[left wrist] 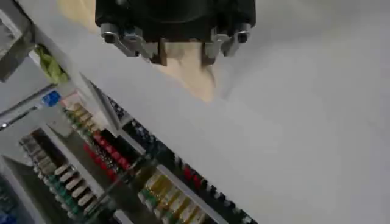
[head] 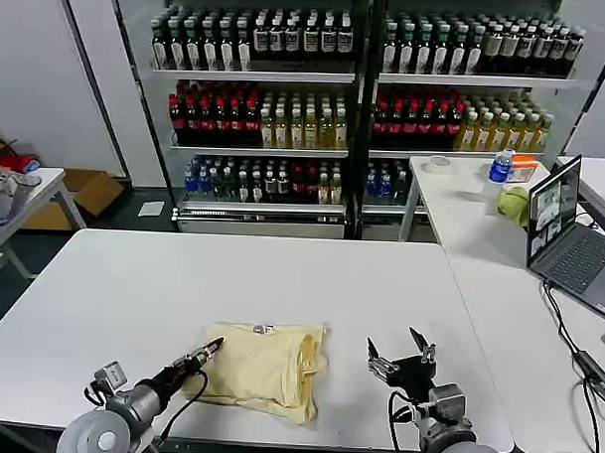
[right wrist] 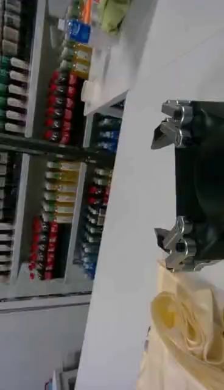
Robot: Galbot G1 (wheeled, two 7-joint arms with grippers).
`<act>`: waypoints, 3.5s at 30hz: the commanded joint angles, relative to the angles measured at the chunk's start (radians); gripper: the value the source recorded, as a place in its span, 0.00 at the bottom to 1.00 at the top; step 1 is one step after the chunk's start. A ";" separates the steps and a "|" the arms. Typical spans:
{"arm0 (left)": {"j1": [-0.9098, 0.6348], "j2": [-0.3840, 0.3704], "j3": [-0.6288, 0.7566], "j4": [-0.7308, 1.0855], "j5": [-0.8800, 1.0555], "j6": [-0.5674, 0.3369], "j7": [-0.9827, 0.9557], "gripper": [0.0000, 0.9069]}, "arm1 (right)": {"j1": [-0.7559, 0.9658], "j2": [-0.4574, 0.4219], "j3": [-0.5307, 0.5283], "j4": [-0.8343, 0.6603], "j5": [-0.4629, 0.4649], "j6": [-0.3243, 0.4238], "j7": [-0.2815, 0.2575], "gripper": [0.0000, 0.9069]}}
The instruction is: Fold and organize the clothes.
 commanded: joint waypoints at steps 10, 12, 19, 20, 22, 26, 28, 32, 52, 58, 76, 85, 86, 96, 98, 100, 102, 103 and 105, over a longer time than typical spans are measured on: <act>-0.005 -0.066 -0.054 -0.012 -0.077 -0.003 0.001 0.01 | 0.001 0.000 -0.001 0.001 0.000 -0.002 0.001 1.00; -0.002 -0.071 -0.066 -0.017 -0.084 -0.003 0.001 0.01 | 0.002 0.001 -0.001 0.000 0.000 -0.001 0.001 1.00; 0.015 0.000 -0.257 -0.036 -0.104 -0.002 -0.003 0.01 | 0.016 0.003 -0.003 0.001 0.007 -0.001 0.001 1.00; 0.019 0.038 -0.301 -0.035 -0.111 -0.002 -0.004 0.01 | 0.019 0.003 -0.003 0.001 0.009 -0.001 0.001 1.00; 0.033 0.099 -0.397 -0.030 -0.124 -0.001 -0.004 0.01 | 0.026 0.002 -0.006 0.001 0.012 0.000 0.001 1.00; 0.066 0.280 -0.564 -0.003 -0.097 0.001 0.015 0.01 | 0.047 0.003 -0.013 0.000 0.020 -0.001 0.001 1.00; 0.070 0.356 -0.622 0.018 -0.076 0.002 0.031 0.01 | 0.056 0.007 -0.015 0.000 0.022 -0.001 0.001 1.00; 0.064 0.493 -0.680 0.015 -0.032 0.002 0.045 0.01 | 0.058 0.014 -0.019 0.003 0.022 -0.001 0.001 1.00; -0.020 -0.022 0.117 -0.180 0.658 -0.004 -0.103 0.01 | 0.016 0.038 0.003 0.003 -0.001 0.000 0.003 1.00; -0.091 0.013 0.162 -0.169 0.454 -0.003 -0.182 0.01 | 0.012 0.046 0.008 -0.011 -0.005 0.004 0.002 1.00; -0.233 -0.367 0.463 0.034 0.366 -0.020 -0.255 0.01 | 0.014 0.049 0.010 -0.028 -0.017 0.008 -0.001 1.00; -0.289 -0.454 0.478 0.164 0.429 -0.046 -0.238 0.58 | 0.021 0.043 0.010 -0.031 -0.014 0.020 -0.002 1.00; -0.292 -0.458 0.480 0.174 0.437 -0.051 -0.232 0.78 | 0.021 0.042 0.010 -0.031 -0.014 0.022 -0.003 1.00; -0.279 -0.460 0.476 0.137 0.463 -0.144 -0.075 1.00 | 0.031 0.040 0.021 -0.035 -0.013 0.060 -0.008 1.00; -0.266 -0.455 0.453 0.101 0.455 -0.155 -0.052 1.00 | 0.034 0.041 0.022 -0.038 -0.014 0.072 -0.008 1.00; -0.249 -0.441 0.432 0.057 0.453 -0.158 -0.043 1.00 | 0.036 0.042 0.022 -0.040 -0.017 0.088 -0.007 1.00; -0.225 -0.410 0.404 0.008 0.465 -0.169 -0.041 1.00 | 0.037 0.045 0.023 -0.040 -0.018 0.101 -0.007 1.00; -0.204 -0.378 0.377 -0.028 0.499 -0.176 -0.041 1.00 | 0.038 0.047 0.022 -0.040 -0.017 0.108 -0.007 1.00; -0.180 -0.331 0.335 -0.058 0.563 -0.199 -0.036 1.00 | 0.038 0.048 0.021 -0.043 -0.016 0.127 -0.006 1.00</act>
